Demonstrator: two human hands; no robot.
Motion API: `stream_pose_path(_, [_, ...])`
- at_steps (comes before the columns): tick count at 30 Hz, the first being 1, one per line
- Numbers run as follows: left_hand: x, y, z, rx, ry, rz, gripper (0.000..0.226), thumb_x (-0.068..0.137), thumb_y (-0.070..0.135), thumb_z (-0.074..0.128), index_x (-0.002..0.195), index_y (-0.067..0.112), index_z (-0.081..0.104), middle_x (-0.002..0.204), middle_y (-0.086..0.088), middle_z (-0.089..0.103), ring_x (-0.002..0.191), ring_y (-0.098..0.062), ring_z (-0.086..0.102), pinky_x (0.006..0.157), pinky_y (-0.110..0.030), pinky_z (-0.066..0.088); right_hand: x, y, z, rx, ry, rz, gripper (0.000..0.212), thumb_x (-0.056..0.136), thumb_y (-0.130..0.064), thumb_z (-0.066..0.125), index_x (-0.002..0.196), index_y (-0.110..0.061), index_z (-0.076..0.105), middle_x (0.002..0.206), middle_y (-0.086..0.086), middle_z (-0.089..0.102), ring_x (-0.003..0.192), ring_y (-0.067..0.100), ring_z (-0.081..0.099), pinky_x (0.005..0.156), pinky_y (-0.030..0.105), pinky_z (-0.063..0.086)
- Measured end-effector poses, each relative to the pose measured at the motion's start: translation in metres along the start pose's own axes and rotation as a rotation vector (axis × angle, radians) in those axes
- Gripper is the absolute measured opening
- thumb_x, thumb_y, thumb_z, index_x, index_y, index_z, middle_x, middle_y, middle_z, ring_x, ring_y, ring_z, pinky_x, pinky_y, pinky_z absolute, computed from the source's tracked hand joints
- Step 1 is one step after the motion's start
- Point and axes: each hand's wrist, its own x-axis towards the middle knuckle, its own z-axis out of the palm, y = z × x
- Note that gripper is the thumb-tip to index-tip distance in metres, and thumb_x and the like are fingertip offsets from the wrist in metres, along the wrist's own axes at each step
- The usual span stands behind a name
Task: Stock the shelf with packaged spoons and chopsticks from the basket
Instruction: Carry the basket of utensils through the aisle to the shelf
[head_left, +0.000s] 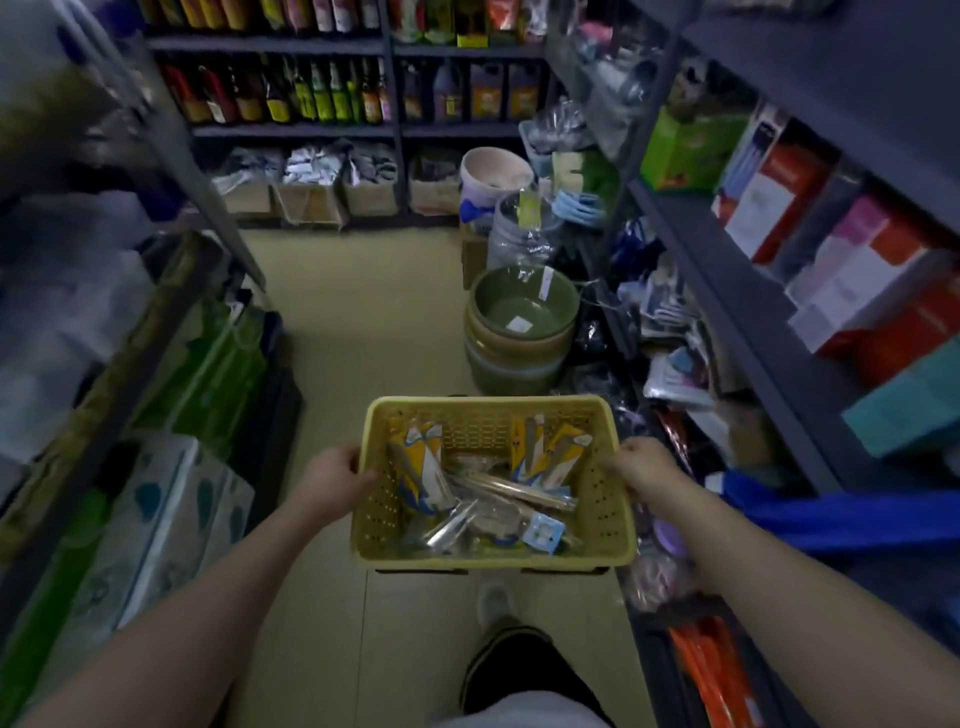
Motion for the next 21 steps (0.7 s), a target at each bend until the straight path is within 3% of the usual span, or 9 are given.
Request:
stream_pose_path(3, [0.089, 0.041, -0.011, -0.005, 0.005, 0.021, 0.024, 0.082, 0.014, 0.057, 0.105, 0.011, 0.063, 0.086, -0.005, 0.064, 0.076, -0.018, 0.062, 0.061, -0.026, 0.047, 0.085, -0.049, 0.0, 0.057, 0.015, 0.017, 0.006, 0.078, -0.008, 0.059, 0.072, -0.006, 0.058, 0.073, 0.017, 0.06, 0.065, 0.027, 0.058, 0.059, 0.029, 0.044])
stream_pose_path(10, [0.286, 0.127, -0.048, 0.068, -0.02, 0.007, 0.028, 0.083, 0.016, 0.058, 0.11, 0.01, 0.061, 0.09, -0.006, 0.064, 0.08, -0.02, 0.062, 0.066, -0.029, 0.047, 0.259, -0.177, -0.016, 0.073, -0.019, 0.059, 0.012, 0.08, -0.008, 0.059, 0.067, -0.007, 0.058, 0.074, 0.015, 0.063, 0.071, 0.03, 0.062, 0.063, 0.032, 0.051])
stream_pose_path(14, [0.387, 0.169, -0.077, 0.137, -0.031, 0.09, 0.022, 0.082, 0.014, 0.056, 0.102, 0.007, 0.063, 0.083, -0.008, 0.063, 0.074, -0.022, 0.059, 0.065, -0.027, 0.043, 0.339, -0.244, -0.02, 0.082, -0.024, 0.077, 0.01, 0.078, -0.005, 0.058, 0.068, -0.007, 0.061, 0.085, 0.021, 0.068, 0.082, 0.036, 0.067, 0.079, 0.046, 0.055])
stream_pose_path(17, [0.471, 0.19, -0.092, 0.135, -0.051, 0.099, 0.019, 0.083, 0.013, 0.055, 0.101, 0.008, 0.061, 0.088, -0.011, 0.065, 0.078, -0.026, 0.061, 0.067, -0.029, 0.046, 0.403, -0.285, -0.013, 0.089, 0.006, 0.086, 0.013, 0.078, -0.007, 0.059, 0.065, -0.008, 0.058, 0.083, 0.021, 0.066, 0.08, 0.033, 0.065, 0.074, 0.04, 0.053])
stream_pose_path(20, [0.566, 0.209, -0.104, 0.115, -0.101, 0.143, 0.003, 0.083, 0.009, 0.054, 0.084, 0.009, 0.057, 0.081, -0.012, 0.06, 0.076, -0.029, 0.059, 0.066, -0.033, 0.046, 0.472, -0.315, 0.005, 0.124, 0.034, 0.133, 0.009, 0.076, -0.011, 0.061, 0.068, -0.008, 0.057, 0.091, 0.026, 0.067, 0.084, 0.036, 0.066, 0.075, 0.045, 0.055])
stream_pose_path(21, [0.6, 0.215, -0.108, 0.129, -0.12, 0.158, 0.009, 0.082, 0.007, 0.055, 0.074, 0.01, 0.053, 0.074, -0.012, 0.056, 0.073, -0.028, 0.056, 0.063, -0.032, 0.043, 0.496, -0.323, 0.013, 0.137, 0.051, 0.158, 0.007, 0.075, -0.012, 0.062, 0.07, -0.007, 0.058, 0.095, 0.026, 0.067, 0.088, 0.038, 0.066, 0.079, 0.048, 0.055])
